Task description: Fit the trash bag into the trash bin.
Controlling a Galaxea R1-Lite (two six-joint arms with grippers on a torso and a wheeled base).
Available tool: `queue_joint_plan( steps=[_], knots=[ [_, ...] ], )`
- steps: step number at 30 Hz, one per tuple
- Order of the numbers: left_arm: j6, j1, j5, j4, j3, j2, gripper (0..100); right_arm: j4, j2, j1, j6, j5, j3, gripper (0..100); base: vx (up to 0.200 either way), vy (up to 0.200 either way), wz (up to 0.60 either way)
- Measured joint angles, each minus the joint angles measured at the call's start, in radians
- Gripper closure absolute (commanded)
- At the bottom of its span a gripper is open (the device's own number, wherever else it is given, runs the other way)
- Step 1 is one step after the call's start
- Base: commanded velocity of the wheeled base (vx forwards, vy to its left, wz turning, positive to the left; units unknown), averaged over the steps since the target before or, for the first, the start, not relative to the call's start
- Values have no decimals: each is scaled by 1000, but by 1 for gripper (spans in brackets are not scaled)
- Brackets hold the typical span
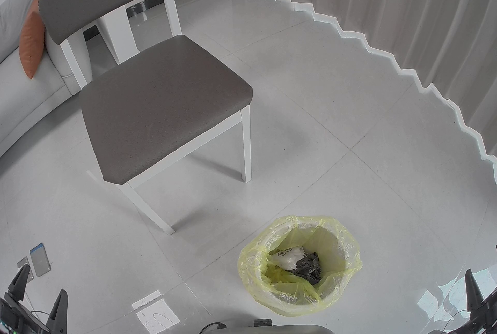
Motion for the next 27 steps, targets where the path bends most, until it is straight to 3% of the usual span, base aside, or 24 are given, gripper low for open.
queue_joint_plan(
  steps=[8, 13, 20, 27],
  knots=[
    [7, 7, 19, 1, 0, -15, 0, 17, 0, -1, 104, -22, 0, 0, 0, 0, 0],
    [18, 6, 13, 4, 0, -18, 0, 96, 0, -1, 71, -114, 0, 0, 0, 0, 0],
    [14, 6, 18, 13, 0, -19, 0, 81, 0, 0, 76, -105, 0, 0, 0, 0, 0],
    [43, 7, 124, 31, 0, -19, 0, 80, 1, -1, 82, -119, 0, 0, 0, 0, 0]
  ],
)
